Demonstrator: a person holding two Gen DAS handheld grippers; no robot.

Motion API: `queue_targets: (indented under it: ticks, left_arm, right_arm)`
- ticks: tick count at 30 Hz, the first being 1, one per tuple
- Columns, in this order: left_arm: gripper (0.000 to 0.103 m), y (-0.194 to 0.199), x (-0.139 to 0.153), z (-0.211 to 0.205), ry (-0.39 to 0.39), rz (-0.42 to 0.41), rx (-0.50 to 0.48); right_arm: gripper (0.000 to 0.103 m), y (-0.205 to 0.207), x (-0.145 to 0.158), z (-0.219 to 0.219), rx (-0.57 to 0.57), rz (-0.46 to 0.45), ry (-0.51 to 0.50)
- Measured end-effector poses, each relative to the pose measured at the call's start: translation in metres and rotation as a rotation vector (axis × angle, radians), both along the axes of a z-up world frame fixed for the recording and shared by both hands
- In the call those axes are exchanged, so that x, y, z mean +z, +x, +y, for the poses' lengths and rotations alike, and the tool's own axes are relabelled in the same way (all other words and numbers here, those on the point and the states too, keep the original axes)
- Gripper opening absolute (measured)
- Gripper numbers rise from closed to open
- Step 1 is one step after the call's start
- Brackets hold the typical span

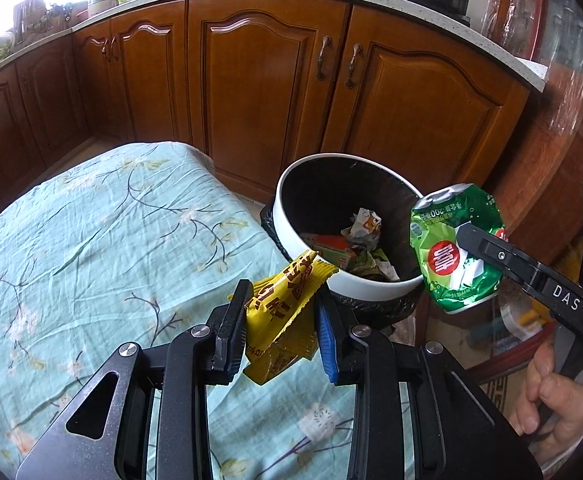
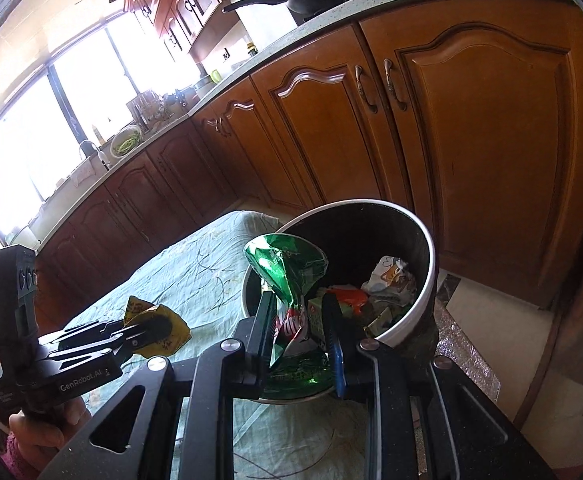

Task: Collect trash
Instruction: 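Carry the yellow wrapper and green can in both tools over the bin, then open both tools to drop the wrapper and can into the bin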

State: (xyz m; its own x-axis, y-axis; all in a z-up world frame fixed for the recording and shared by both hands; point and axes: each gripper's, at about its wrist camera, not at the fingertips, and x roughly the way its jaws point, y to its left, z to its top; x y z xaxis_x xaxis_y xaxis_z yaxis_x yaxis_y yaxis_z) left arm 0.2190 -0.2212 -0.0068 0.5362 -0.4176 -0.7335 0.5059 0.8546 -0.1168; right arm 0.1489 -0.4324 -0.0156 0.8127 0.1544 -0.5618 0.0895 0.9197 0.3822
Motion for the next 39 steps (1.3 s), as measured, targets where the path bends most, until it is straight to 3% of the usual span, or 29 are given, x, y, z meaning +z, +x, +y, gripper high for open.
queue_targets:
  ticks: [13,23,39]
  left_arm:
    - [0.029,0.026,0.010,-0.043,0.015,-0.026,-0.045]
    - [0.029,0.047,-0.005,-0.081,0.061,-0.004,-0.077]
    - [0.030,0.060,-0.019,-0.107,0.099,0.015,-0.078]
  right_arm:
    - [0.024,0.029,-0.006,-0.017,-0.031,0.022,-0.045]
    - [0.024,0.043,-0.013,-0.030,-0.043,0.048,-0.067]
    - [0.024,0.066,-0.023,-0.034,-0.033,0.105,-0.070]
